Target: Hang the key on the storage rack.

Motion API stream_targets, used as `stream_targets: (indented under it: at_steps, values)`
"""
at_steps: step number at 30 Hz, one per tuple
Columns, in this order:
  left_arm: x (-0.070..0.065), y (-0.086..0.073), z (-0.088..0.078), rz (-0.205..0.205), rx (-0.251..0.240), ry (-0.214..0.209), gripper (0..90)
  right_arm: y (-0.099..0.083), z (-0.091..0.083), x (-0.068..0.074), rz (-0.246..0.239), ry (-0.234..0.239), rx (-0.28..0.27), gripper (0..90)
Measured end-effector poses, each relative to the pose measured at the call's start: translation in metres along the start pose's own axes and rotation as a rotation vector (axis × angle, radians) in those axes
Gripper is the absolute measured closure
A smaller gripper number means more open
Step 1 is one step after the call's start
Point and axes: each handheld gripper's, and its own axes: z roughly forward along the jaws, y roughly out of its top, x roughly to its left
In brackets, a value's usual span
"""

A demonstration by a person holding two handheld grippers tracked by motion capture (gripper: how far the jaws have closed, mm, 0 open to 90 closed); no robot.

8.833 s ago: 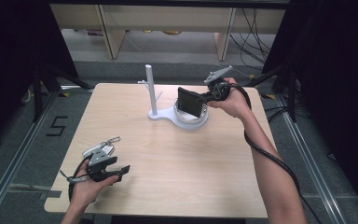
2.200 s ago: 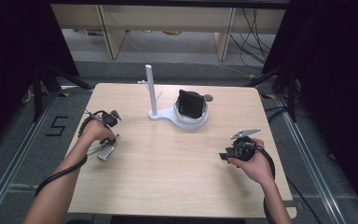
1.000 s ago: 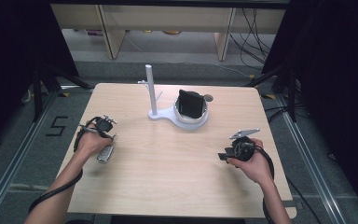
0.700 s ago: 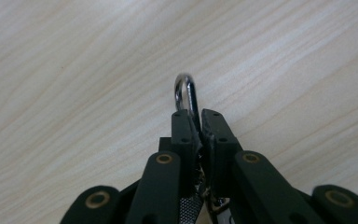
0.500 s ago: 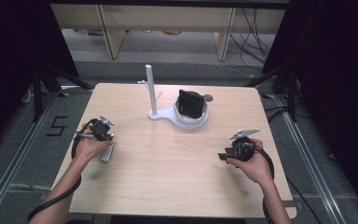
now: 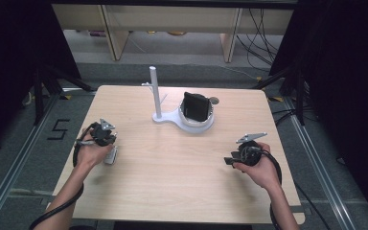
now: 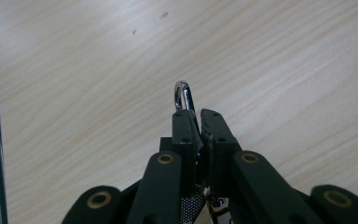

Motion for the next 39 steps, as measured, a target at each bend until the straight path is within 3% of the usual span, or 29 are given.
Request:
stream_targets:
  at_steps: [7, 16, 18, 22, 28, 32, 34, 39]
  values:
    - [-0.002, 0.002, -0.009, 0.012, -0.1, 0.053, 84.9, 0.0, 0.0, 0.001, 0.006, -0.002, 0.002, 56.4]
    - [-0.007, 0.007, -0.014, -0.026, -0.207, 0.092, 85.0, -0.001, -0.001, 0.001, 0.01, -0.002, 0.004, 56.4]
    - [-0.008, 0.009, -0.014, -0.031, -0.226, 0.095, 85.0, -0.001, 0.001, 0.0, -0.012, -0.006, -0.005, 56.4]
    - [-0.009, 0.011, -0.015, -0.035, -0.251, 0.108, 85.0, -0.001, -0.001, 0.001, 0.008, -0.005, 0.003, 56.4]
    - [-0.011, 0.015, -0.016, -0.046, -0.3, 0.121, 85.0, -0.001, 0.0, -0.001, -0.011, -0.008, -0.011, 56.4]
    - [-0.013, 0.018, -0.018, -0.044, -0.31, 0.132, 85.0, -0.001, -0.001, 0.001, 0.012, -0.002, 0.0, 56.4]
    - [-0.014, 0.02, -0.019, -0.042, -0.314, 0.134, 85.0, -0.002, 0.002, 0.0, -0.009, -0.01, -0.024, 56.4]
    - [-0.016, 0.024, -0.021, -0.038, -0.338, 0.145, 85.0, -0.002, 0.002, 0.001, -0.004, -0.011, -0.023, 56.4]
